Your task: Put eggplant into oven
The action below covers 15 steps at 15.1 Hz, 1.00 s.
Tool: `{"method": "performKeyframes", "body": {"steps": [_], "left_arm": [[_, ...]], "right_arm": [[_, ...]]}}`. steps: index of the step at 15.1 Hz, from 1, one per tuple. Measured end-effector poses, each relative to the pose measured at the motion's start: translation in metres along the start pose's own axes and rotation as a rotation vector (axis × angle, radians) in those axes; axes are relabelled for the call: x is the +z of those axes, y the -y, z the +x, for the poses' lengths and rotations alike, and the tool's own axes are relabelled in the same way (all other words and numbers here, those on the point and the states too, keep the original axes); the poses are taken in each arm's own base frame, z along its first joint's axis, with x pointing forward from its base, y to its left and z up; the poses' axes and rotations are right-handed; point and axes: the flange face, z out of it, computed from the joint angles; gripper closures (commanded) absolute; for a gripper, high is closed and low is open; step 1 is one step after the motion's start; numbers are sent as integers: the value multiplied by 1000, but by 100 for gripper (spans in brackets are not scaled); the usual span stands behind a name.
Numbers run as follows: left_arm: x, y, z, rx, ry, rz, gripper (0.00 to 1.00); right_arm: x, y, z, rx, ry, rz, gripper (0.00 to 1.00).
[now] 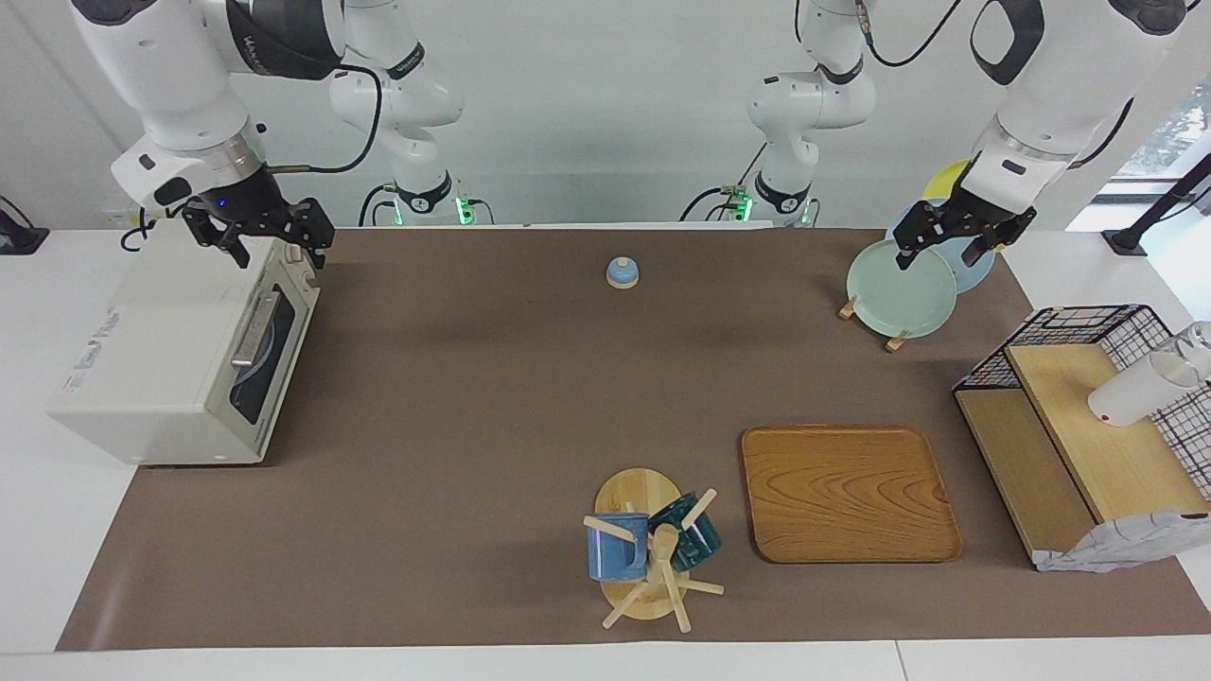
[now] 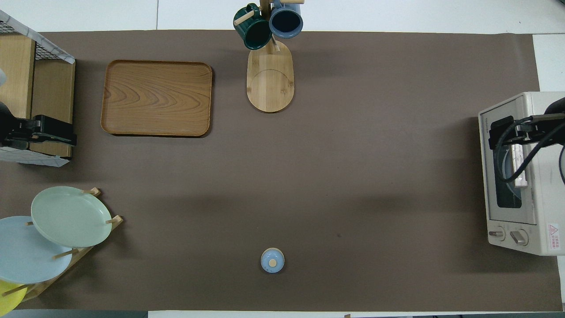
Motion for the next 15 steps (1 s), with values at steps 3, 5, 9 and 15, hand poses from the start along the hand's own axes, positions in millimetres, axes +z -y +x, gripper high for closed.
{"method": "performKeyframes", "body": {"steps": [3, 5, 9, 15], "left_arm": [[0, 0, 0, 0, 0, 0, 0], [0, 0, 0, 0, 0, 0, 0], [0, 0, 0, 0, 0, 0, 0], [0, 0, 0, 0, 0, 0, 0]], "right_arm": [[2, 0, 2, -1, -6, 0, 0], [6, -1, 3, 1, 1, 0, 0], [10, -3, 5, -7, 11, 1, 0], [12, -3, 6, -14, 11, 1, 0]]}}
